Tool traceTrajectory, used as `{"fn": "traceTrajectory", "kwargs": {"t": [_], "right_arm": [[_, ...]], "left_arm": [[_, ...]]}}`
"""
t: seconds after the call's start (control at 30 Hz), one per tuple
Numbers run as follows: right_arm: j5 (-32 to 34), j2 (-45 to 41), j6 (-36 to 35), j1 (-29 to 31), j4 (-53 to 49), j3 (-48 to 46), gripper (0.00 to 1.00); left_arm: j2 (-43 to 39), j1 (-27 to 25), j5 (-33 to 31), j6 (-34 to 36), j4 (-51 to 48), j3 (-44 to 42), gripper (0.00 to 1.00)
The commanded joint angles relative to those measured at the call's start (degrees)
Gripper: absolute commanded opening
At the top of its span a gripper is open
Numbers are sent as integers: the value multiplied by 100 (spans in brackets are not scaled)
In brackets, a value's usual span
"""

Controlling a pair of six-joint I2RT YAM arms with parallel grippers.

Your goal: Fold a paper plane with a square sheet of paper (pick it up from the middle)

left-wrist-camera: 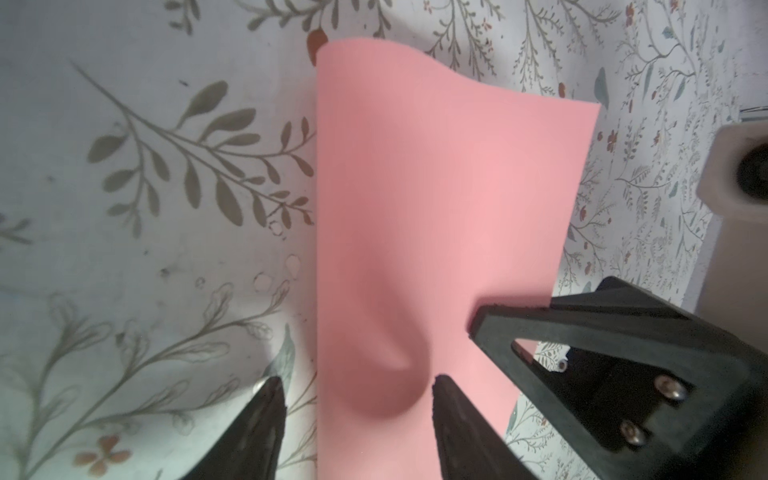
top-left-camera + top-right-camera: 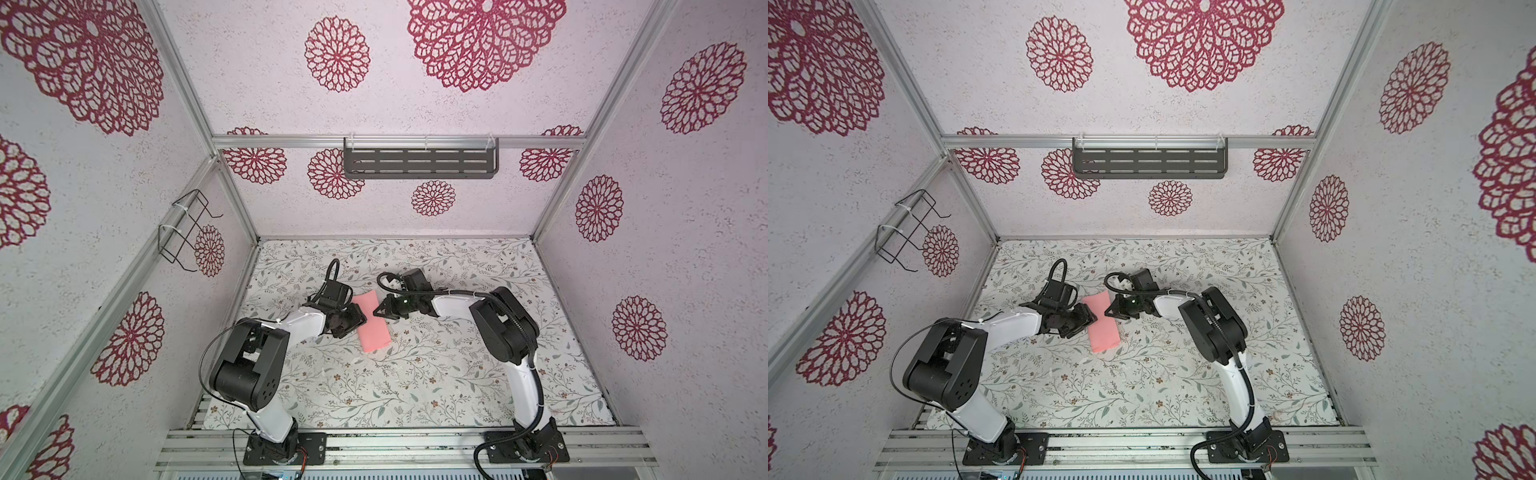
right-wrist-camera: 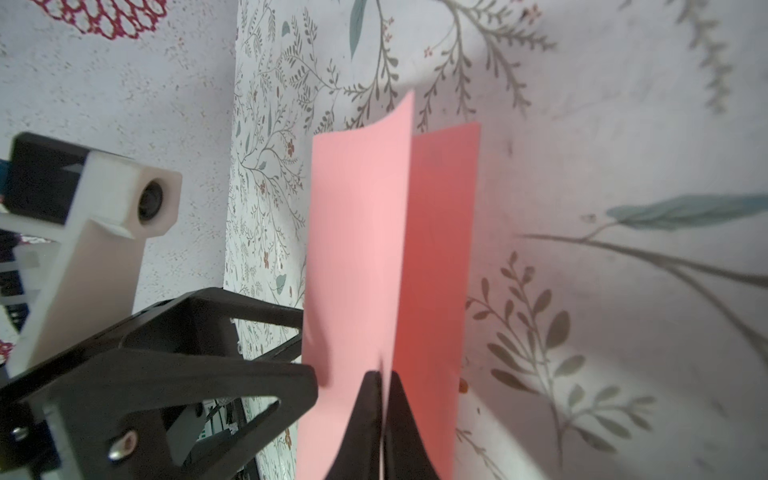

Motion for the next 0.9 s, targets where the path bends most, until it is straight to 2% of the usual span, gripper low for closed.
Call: {"fn": "traceTrajectory", "kwargs": {"t": [0.0, 0.1, 0.23, 0.3, 0.43, 0.6, 0.87], "right_arm": [[-105, 54, -163, 25, -127, 218, 10], [-130, 48, -146, 25, -149, 267, 14], [39, -209, -128, -17, -167, 213, 29], [244, -425, -115, -73, -165, 106, 36], [673, -934, -153, -201, -92, -258, 41], [1056, -1288, -163, -265, 107, -665, 45], [1158, -1243, -2, -265, 452, -934, 45]], "left_arm": [[141, 32, -215, -40, -318, 167, 55], [235, 22, -305, -60, -460, 223, 49], [361, 27, -348, -56, -595, 261, 42], [391, 14, -368, -34, -627, 242, 40], [415, 13, -476, 27, -780, 242, 39], [496, 11, -716, -41, -1128, 303, 38], [824, -123, -1020, -253, -1703, 484, 38]]}}
